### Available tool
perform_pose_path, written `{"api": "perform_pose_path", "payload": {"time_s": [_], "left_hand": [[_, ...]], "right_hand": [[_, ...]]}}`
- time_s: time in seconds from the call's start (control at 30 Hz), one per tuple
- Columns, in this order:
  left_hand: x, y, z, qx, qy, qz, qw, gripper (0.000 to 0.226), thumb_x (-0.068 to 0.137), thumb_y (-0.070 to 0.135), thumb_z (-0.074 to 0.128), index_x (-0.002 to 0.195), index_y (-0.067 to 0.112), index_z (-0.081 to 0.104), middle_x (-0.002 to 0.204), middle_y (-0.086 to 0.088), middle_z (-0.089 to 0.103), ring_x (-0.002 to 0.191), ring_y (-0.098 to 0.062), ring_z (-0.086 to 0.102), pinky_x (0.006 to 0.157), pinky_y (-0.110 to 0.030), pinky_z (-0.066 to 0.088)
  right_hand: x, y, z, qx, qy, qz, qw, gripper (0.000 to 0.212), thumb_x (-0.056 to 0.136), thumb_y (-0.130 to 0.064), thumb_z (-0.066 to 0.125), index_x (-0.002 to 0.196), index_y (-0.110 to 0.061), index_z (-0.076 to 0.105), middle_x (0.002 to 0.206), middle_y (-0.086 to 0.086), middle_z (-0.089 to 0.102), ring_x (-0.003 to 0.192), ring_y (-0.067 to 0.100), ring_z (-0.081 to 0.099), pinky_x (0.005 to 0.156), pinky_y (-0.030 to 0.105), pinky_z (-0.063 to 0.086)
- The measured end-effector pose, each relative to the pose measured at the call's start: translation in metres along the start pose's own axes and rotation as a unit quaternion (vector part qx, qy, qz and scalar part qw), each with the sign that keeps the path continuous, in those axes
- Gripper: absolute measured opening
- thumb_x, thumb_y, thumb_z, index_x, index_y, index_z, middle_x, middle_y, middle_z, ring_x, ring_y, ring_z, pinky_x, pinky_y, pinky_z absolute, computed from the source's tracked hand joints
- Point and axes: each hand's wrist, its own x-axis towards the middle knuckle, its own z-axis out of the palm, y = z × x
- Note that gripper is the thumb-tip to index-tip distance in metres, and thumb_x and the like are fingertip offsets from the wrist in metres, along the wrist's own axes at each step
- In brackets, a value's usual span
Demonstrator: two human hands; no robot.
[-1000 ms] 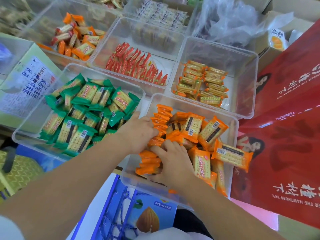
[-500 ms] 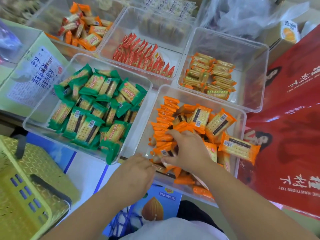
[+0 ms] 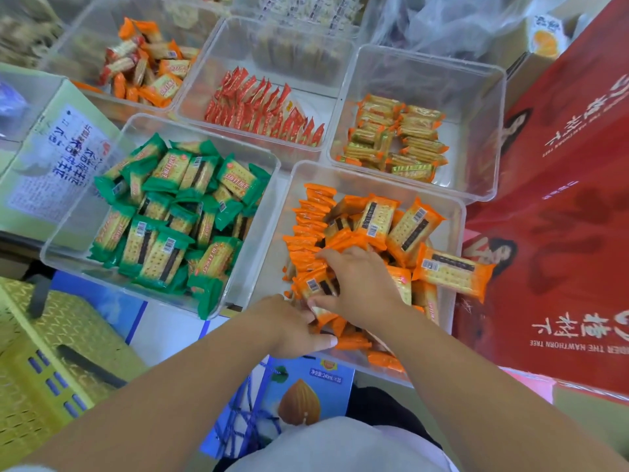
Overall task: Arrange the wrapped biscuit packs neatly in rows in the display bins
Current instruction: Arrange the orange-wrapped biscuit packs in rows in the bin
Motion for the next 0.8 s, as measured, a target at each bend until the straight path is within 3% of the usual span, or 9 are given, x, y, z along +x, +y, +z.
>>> {"api": "perform_pose_path", "payload": {"time_s": [0.3,0.4,0.5,0.57,0.7,0.8], "left_hand": [[-0.017,0.001,-0.003,-0.064,0.047,0.021,0.997,0.054,0.099,0.065,0.033,0.133,0.031,0.056,0.141,-0.011,0.045,0.124,-0.026,0.044,0.103,-0.036,0.037],[-0.03,-0.001,-0.001,-0.073,0.125,0.04,0.989,0.051,0.1,0.06,0.039,0.128,0.023,0.06,0.114,-0.002,0.048,0.113,-0.024,0.049,0.089,-0.031,0.036],[-0.042,-0.005,0.006,-0.048,0.233,0.087,0.967,0.043,0.096,0.054,0.054,0.125,0.024,0.063,0.093,0.006,0.038,0.102,-0.021,0.049,0.077,-0.027,0.025],[-0.048,-0.008,0.013,-0.024,0.252,0.087,0.964,0.044,0.092,0.05,0.059,0.13,0.027,0.058,0.1,0.003,0.042,0.101,-0.02,0.048,0.077,-0.025,0.025],[-0.054,-0.015,0.028,-0.036,0.243,0.065,0.967,0.06,0.092,0.028,0.058,0.148,0.028,0.038,0.129,-0.001,0.051,0.114,-0.023,0.05,0.092,-0.031,0.043],[-0.056,-0.02,0.033,-0.045,0.289,0.085,0.953,0.055,0.092,0.016,0.055,0.144,0.031,0.044,0.124,0.002,0.057,0.111,-0.02,0.05,0.092,-0.033,0.043]], "right_hand": [[0.004,0.006,-0.005,0.019,-0.018,0.005,1.0,0.08,0.08,-0.071,0.065,0.144,-0.028,0.043,0.128,0.0,0.062,0.125,0.022,0.048,0.105,0.045,0.036],[0.006,0.003,-0.003,0.005,-0.015,0.01,1.0,0.072,0.082,-0.065,0.067,0.139,-0.026,0.045,0.124,0.001,0.062,0.123,0.023,0.049,0.102,0.044,0.037],[0.007,-0.003,-0.001,-0.016,0.003,0.022,1.0,0.066,0.083,-0.065,0.066,0.134,-0.027,0.048,0.113,0.0,0.066,0.118,0.024,0.052,0.102,0.045,0.037],[0.007,-0.008,0.0,-0.023,0.002,0.017,1.0,0.067,0.082,-0.066,0.066,0.134,-0.03,0.046,0.109,-0.001,0.067,0.115,0.024,0.052,0.103,0.045,0.036],[0.007,-0.013,0.0,-0.008,-0.032,-0.009,0.999,0.074,0.08,-0.06,0.071,0.139,-0.036,0.034,0.097,-0.005,0.066,0.112,0.023,0.051,0.105,0.046,0.031],[0.004,-0.012,-0.005,-0.006,-0.047,-0.037,0.998,0.059,0.084,-0.056,0.065,0.131,-0.034,0.038,0.092,-0.007,0.062,0.108,0.022,0.052,0.1,0.046,0.032]]}}
